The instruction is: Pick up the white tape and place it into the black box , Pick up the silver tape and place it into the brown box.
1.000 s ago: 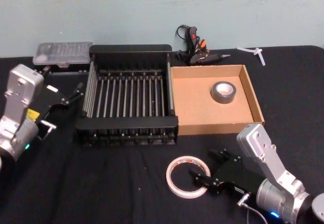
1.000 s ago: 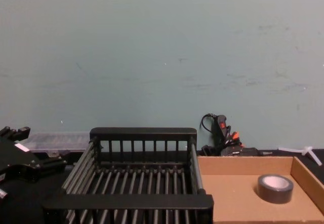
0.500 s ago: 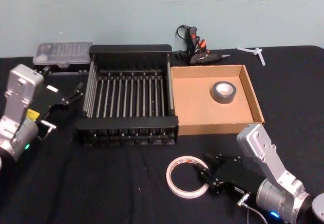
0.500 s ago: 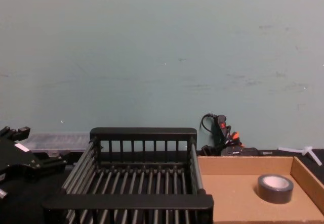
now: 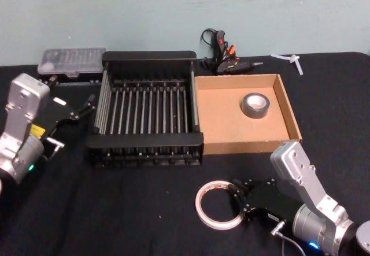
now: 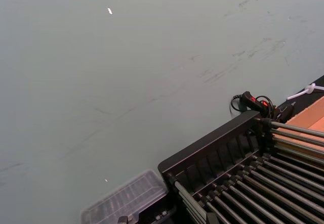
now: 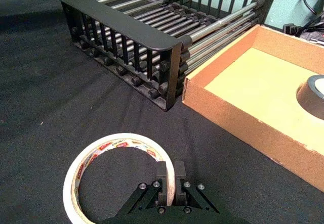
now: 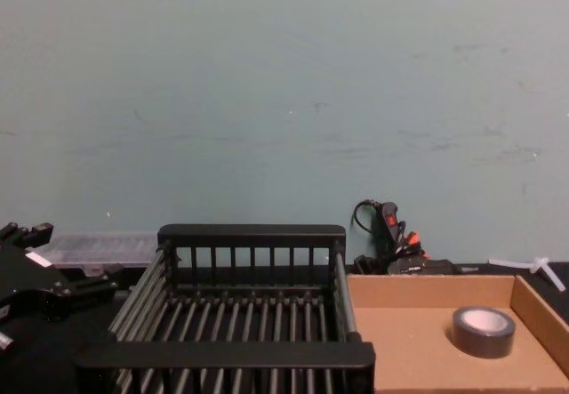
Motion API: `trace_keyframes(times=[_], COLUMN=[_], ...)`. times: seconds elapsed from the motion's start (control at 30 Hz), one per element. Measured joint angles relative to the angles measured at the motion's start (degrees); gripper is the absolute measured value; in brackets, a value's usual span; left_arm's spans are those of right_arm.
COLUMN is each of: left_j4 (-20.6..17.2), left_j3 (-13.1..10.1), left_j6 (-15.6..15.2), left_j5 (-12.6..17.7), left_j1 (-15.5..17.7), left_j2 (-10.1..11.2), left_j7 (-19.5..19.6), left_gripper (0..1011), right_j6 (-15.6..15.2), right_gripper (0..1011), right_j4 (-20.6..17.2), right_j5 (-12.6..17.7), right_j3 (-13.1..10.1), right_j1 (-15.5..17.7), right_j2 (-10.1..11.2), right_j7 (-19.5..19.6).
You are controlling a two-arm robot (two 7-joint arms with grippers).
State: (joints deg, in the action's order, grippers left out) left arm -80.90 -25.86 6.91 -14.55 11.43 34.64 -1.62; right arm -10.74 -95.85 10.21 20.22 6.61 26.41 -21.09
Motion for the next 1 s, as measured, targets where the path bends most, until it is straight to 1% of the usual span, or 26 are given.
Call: trace_keyframes(times=[0.23, 0.47, 0.7, 1.0], left_j4=[0.0, 0.0, 0.0, 0.0], left_j3=[0.0, 0.0, 0.0, 0.0], left_j6=[0.0, 0.0, 0.0, 0.0], left_j5=[0.0, 0.0, 0.0, 0.0], left_j1=[0.0, 0.0, 0.0, 0.0], left_j2=[0.0, 0.0, 0.0, 0.0], left_j7=[0.0, 0.0, 0.0, 0.0], left_gripper=[1001, 1002, 1001, 1001], right_j6=[0.0, 0.5, 1.7, 3.1], right_gripper=[93, 93, 93, 93], right_j4=[0.0, -0.1, -1.5, -3.2], right_j5=[0.1, 1.0, 2.7, 4.6], right_j3=[0.0, -0.3, -0.8, -0.9], right_j1=[0.0, -0.1, -0.7, -1.6], right_j2=[0.0, 0.3, 1.4, 2.8], right_j7=[-0.2, -1.2, -2.8, -4.4])
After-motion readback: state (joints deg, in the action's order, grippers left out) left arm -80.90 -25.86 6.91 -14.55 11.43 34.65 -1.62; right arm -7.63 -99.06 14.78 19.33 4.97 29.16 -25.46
